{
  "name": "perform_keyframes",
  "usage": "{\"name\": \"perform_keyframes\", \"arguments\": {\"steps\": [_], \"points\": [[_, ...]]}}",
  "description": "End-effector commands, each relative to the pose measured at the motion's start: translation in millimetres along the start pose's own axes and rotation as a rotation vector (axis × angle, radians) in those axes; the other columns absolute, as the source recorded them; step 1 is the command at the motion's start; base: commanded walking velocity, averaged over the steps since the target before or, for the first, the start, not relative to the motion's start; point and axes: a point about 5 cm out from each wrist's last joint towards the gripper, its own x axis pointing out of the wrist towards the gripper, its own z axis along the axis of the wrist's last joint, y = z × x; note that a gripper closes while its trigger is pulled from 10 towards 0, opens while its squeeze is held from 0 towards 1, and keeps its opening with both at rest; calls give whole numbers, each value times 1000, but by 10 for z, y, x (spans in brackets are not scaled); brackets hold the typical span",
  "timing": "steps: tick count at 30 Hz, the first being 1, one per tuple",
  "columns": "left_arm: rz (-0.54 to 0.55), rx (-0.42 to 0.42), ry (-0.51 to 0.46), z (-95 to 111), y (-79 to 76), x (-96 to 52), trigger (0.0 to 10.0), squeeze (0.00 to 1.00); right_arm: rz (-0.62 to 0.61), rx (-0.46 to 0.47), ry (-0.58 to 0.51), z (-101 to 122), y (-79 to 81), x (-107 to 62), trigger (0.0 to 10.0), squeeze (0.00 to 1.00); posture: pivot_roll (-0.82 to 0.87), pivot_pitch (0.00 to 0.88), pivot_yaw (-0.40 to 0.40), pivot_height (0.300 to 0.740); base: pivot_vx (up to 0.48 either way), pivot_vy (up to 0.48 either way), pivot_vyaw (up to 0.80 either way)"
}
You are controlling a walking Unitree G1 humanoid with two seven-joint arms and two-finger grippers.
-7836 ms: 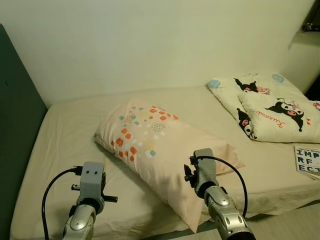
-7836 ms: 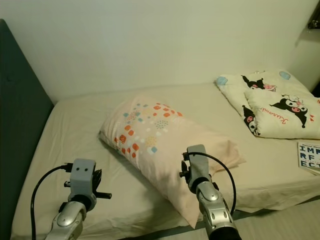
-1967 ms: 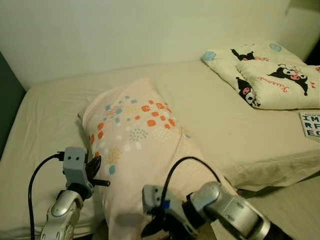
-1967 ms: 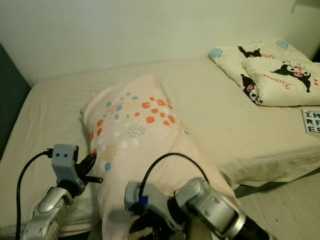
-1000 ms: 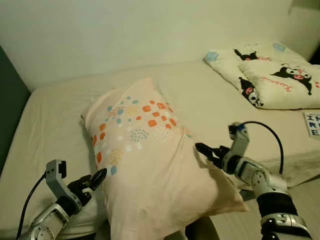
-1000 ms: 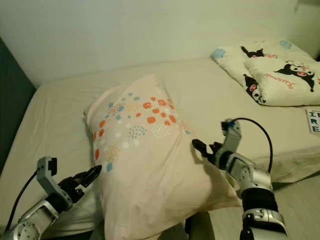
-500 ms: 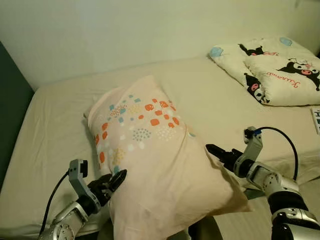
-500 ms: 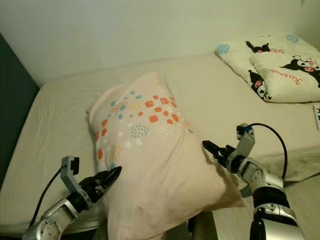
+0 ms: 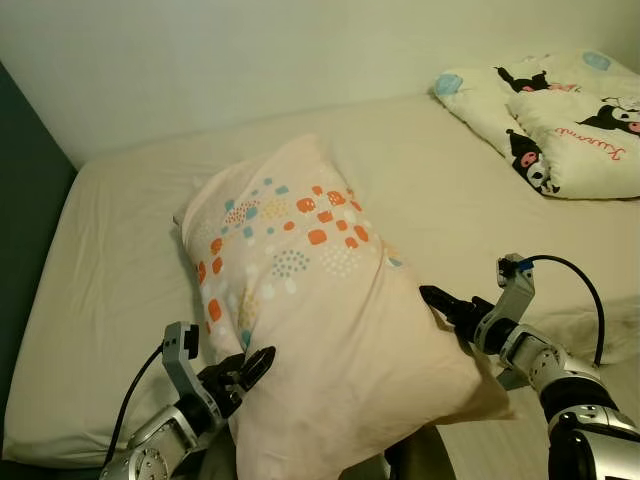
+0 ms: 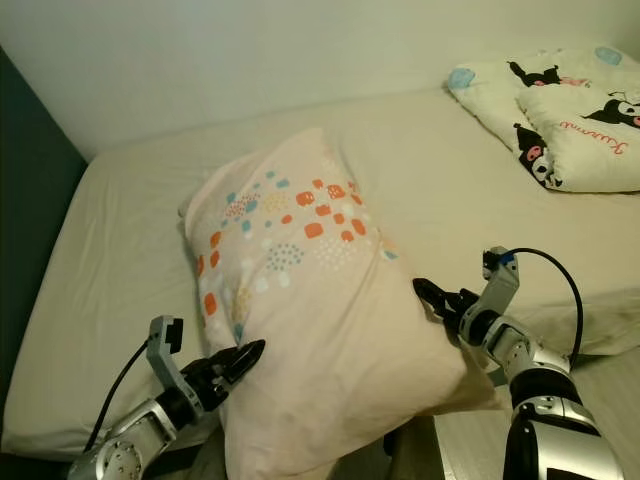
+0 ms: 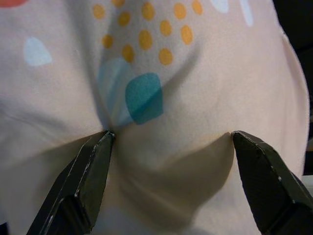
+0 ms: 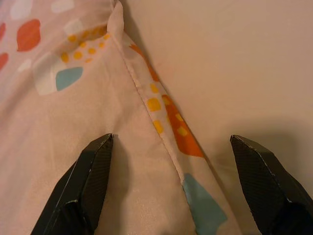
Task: Clean up the room
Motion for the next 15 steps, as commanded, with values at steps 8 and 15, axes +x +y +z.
{"name": "perform_keyframes", "arguments": {"steps": [8,15], "points": [[-21,-85,-36,45,-95,173,10000,1000,46,-12,21,-98,102,99,10000,0,41,299,75,606,0,0,0],[21,-91,-159,399,38,226,10000,1000,46,41,-130,187,179,152,10000,0,41,326,73,606,0,0,0]]}}
